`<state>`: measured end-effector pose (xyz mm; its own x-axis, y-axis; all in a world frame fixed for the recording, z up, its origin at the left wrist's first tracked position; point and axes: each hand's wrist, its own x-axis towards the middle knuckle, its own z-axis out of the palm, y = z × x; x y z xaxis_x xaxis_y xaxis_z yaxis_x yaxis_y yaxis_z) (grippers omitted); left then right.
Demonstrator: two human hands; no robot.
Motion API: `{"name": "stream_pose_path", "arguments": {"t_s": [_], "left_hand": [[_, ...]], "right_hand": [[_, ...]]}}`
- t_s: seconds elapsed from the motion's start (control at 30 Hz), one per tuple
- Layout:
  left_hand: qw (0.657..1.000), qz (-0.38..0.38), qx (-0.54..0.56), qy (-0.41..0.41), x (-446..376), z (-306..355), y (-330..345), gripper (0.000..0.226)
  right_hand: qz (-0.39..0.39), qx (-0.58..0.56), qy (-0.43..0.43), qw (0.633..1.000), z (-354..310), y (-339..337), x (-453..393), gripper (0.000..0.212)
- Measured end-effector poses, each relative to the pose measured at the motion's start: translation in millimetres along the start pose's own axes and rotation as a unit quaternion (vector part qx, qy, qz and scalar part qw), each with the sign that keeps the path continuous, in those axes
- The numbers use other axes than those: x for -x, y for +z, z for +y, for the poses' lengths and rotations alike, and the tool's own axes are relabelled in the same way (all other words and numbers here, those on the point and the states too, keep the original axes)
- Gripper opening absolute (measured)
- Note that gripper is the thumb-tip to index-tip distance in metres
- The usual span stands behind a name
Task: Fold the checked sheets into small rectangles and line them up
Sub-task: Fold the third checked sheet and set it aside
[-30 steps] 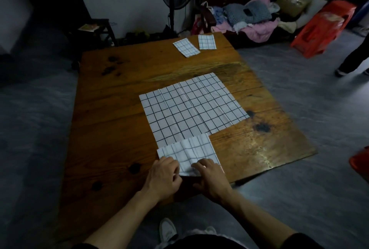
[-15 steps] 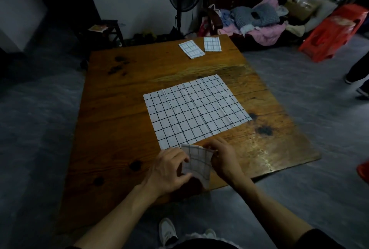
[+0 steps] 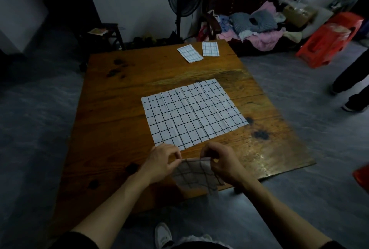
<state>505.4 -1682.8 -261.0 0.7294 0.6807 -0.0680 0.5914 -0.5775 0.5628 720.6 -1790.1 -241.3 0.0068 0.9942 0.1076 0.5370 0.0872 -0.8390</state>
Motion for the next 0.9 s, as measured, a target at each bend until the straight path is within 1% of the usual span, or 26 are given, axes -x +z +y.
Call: {"name": "stream_pose_path", "arguments": {"t_s": [0.1,0.13,0.2,0.23,0.27,0.33,0.37,0.47,0.53,0.6,0.67,0.8,0.9], "left_hand": [[0.999,-0.026,0.029,-0.012,4,2,-3,0.006],[0.999,-0.028,0.028,-0.012,6,2,-3,0.006],[1.0,-0.024,0.014,-0.007,9,1,-2,0.003],[1.0,-0.021,0.005,-0.004,10,-1,-3,0.003],[1.0,-0.017,-0.007,0.0,11,-2,-3,0.003],[0.999,-0.007,-0.039,0.008,12,-4,-5,0.004],[0.999,-0.002,-0.049,0.012,13,-5,-5,0.004],[0.998,0.008,-0.053,0.021,15,-8,-10,0.003],[0.998,0.009,-0.055,0.036,16,-11,-14,0.004],[0.998,0.01,-0.048,0.045,19,-16,-19,0.006],[0.999,0.007,-0.026,0.034,23,-25,-26,0.005],[0.997,-0.058,0.019,-0.037,39,-52,-33,0.008],[0.991,-0.083,0.084,-0.066,49,-63,-32,0.013]], "right_hand": [[-0.011,-0.014,0.025,1.0,8,-5,2,0.011],[-0.021,-0.007,0.037,0.999,10,-7,3,0.015],[-0.04,0.002,0.061,0.997,13,-8,4,0.035],[-0.044,0.004,0.068,0.997,14,-7,4,0.042],[-0.045,0.008,0.073,0.996,14,-4,2,0.042],[-0.047,0.038,0.071,0.996,8,3,-3,0.031],[-0.05,0.075,0.057,0.994,5,8,-6,0.025],[-0.075,0.197,0.0,0.977,-7,27,-20,0.026],[-0.084,0.229,-0.024,0.97,-11,39,-27,0.023],[-0.09,0.229,-0.021,0.969,-14,46,-32,0.022],[-0.1,0.22,-0.012,0.97,-15,50,-36,0.022],[-0.122,0.214,0.004,0.969,-18,53,-42,0.013],[-0.131,0.176,0.049,0.974,-14,57,-41,0.01]]}}
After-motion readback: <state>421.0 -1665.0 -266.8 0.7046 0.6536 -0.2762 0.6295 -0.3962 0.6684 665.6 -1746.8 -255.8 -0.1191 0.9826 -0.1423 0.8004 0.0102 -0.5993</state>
